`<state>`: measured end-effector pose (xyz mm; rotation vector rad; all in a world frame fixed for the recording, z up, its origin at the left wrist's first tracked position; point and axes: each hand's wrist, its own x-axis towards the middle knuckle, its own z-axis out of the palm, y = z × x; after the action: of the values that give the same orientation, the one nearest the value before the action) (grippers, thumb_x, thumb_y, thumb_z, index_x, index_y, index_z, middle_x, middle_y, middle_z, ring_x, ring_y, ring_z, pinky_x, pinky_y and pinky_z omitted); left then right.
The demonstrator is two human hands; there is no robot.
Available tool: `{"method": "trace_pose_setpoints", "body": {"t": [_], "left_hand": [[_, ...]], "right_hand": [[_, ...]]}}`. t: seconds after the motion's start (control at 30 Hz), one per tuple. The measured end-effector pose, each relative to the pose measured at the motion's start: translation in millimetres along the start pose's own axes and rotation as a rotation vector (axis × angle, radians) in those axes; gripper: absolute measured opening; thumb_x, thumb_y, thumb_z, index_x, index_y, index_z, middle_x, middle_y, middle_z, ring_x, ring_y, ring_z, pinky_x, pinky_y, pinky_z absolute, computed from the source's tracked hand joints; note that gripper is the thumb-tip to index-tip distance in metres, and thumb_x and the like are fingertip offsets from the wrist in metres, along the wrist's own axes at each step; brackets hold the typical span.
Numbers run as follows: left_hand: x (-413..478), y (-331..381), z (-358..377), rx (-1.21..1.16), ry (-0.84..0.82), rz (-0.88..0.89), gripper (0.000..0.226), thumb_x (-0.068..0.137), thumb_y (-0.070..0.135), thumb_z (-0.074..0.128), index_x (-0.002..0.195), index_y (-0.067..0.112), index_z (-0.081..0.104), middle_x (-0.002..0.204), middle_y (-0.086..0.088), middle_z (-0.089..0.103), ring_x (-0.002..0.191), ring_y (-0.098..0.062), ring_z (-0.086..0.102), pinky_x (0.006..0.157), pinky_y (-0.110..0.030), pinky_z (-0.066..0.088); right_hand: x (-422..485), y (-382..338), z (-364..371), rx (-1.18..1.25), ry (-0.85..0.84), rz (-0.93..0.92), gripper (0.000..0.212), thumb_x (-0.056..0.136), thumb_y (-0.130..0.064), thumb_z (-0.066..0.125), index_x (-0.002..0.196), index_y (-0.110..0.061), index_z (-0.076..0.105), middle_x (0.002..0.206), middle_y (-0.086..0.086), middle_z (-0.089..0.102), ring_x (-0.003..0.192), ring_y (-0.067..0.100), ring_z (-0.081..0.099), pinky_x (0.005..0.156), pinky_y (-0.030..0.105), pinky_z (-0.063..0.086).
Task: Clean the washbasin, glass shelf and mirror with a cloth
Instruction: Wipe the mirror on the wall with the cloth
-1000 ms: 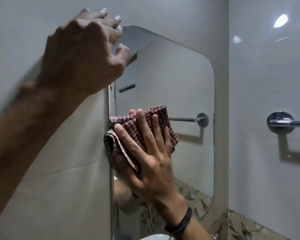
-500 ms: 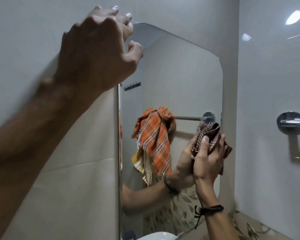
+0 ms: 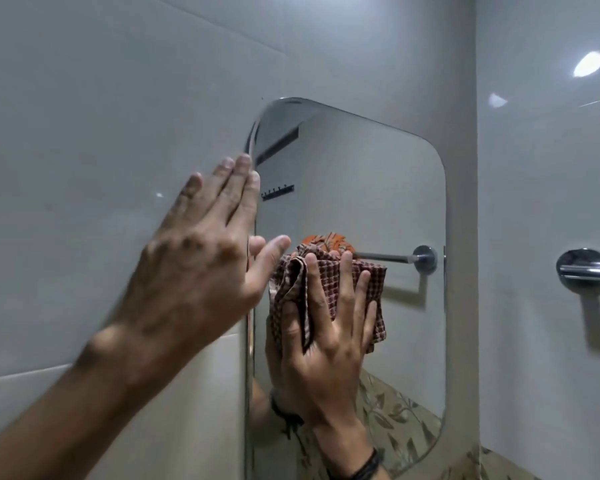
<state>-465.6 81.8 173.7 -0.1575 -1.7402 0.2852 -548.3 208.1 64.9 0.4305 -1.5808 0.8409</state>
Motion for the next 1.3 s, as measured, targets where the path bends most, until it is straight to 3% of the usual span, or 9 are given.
{"method": "trace_pose_setpoints", "body": {"t": [0.2, 0.4, 0.5, 0.67, 0.8, 0.9, 1.07, 1.2, 1.3], "left_hand": [[-9.3, 1.8, 7.4, 0.075, 0.024, 0.019, 0.063, 0.106, 0.038, 0.033, 0.156, 0.0, 0.028, 0.166, -0.015, 0.02, 0.155, -0.024, 0.02, 0.126, -0.044, 0.02], [-8.3, 0.8, 7.4, 0.07, 0.034, 0.021, 0.058, 0.105, 0.028, 0.029, 0.157, 0.001, 0.027, 0.166, -0.013, 0.021, 0.155, -0.023, 0.021, 0.127, -0.042, 0.018], [-7.6, 1.3, 4.5, 0.05, 0.029, 0.01, 0.058, 0.105, 0.027, 0.03, 0.157, 0.003, 0.028, 0.166, -0.011, 0.022, 0.154, -0.022, 0.022, 0.127, -0.04, 0.016], [-8.2, 1.3, 1.0, 0.012, 0.016, -0.008, 0.061, 0.103, 0.032, 0.032, 0.158, 0.006, 0.028, 0.166, -0.008, 0.022, 0.155, -0.018, 0.02, 0.128, -0.038, 0.014], [-8.4, 3.8, 1.1, -0.003, 0.03, -0.017, 0.061, 0.102, 0.032, 0.032, 0.157, 0.006, 0.029, 0.165, -0.009, 0.024, 0.154, -0.018, 0.021, 0.127, -0.037, 0.015], [-7.7, 5.7, 1.3, -0.002, 0.037, -0.026, 0.06, 0.101, 0.03, 0.033, 0.156, 0.005, 0.031, 0.165, -0.01, 0.026, 0.154, -0.019, 0.023, 0.127, -0.038, 0.016], [-8.8, 5.2, 1.6, 0.003, 0.043, -0.015, 0.06, 0.101, 0.029, 0.033, 0.156, 0.004, 0.031, 0.165, -0.01, 0.025, 0.154, -0.019, 0.023, 0.127, -0.038, 0.016], [-7.8, 5.4, 2.0, 0.007, 0.053, -0.014, 0.058, 0.102, 0.025, 0.032, 0.156, 0.004, 0.032, 0.164, -0.01, 0.027, 0.153, -0.02, 0.024, 0.127, -0.038, 0.016], [-7.5, 4.2, 2.7, 0.012, 0.051, -0.01, 0.056, 0.103, 0.023, 0.031, 0.156, 0.004, 0.033, 0.164, -0.01, 0.027, 0.154, -0.02, 0.023, 0.127, -0.037, 0.015]], "right_hand": [[-9.9, -11.3, 2.3, 0.012, 0.019, 0.045, 0.055, 0.101, -0.056, 0.032, 0.154, -0.044, 0.026, 0.168, -0.003, 0.012, 0.155, 0.024, 0.006, 0.119, 0.061, 0.018], [-24.4, 2.5, -7.2, 0.009, -0.067, -0.384, 0.051, 0.098, -0.052, 0.048, 0.147, -0.037, 0.045, 0.163, 0.007, 0.029, 0.152, 0.036, 0.02, 0.112, 0.067, 0.028], [3.8, 33.4, -12.2, -0.008, -0.086, -0.442, 0.052, 0.098, -0.051, 0.048, 0.147, -0.034, 0.046, 0.164, 0.007, 0.027, 0.152, 0.034, 0.018, 0.112, 0.068, 0.025], [34.0, 103.5, -9.7, 0.061, 0.044, -0.012, 0.057, 0.101, -0.059, 0.032, 0.155, -0.046, 0.021, 0.167, -0.004, 0.019, 0.155, 0.02, 0.007, 0.122, 0.06, 0.013], [17.4, 138.0, -12.0, 0.171, 0.169, 0.529, 0.08, 0.088, -0.067, 0.032, 0.158, -0.028, 0.023, 0.165, -0.003, 0.023, 0.154, 0.017, 0.011, 0.124, 0.05, 0.017], [-5.2, 120.4, -7.8, 0.142, 0.212, 0.644, 0.085, 0.086, -0.069, 0.029, 0.158, -0.026, 0.024, 0.165, 0.0, 0.023, 0.154, 0.02, 0.013, 0.125, 0.048, 0.015], [-45.7, 47.5, 2.0, 0.1, 0.198, 0.377, 0.066, 0.091, -0.054, 0.044, 0.152, -0.057, 0.016, 0.164, -0.007, 0.023, 0.153, 0.018, 0.016, 0.12, 0.056, 0.022], [-69.2, 15.6, 6.6, -0.022, 0.106, -0.044, 0.053, 0.098, -0.044, 0.046, 0.149, -0.034, 0.044, 0.161, 0.008, 0.033, 0.15, 0.035, 0.026, 0.112, 0.065, 0.03], [-68.6, 15.4, 1.1, -0.01, 0.023, -0.278, 0.05, 0.1, -0.05, 0.041, 0.147, -0.037, 0.046, 0.16, 0.011, 0.035, 0.148, 0.04, 0.029, 0.114, 0.064, 0.028]]}}
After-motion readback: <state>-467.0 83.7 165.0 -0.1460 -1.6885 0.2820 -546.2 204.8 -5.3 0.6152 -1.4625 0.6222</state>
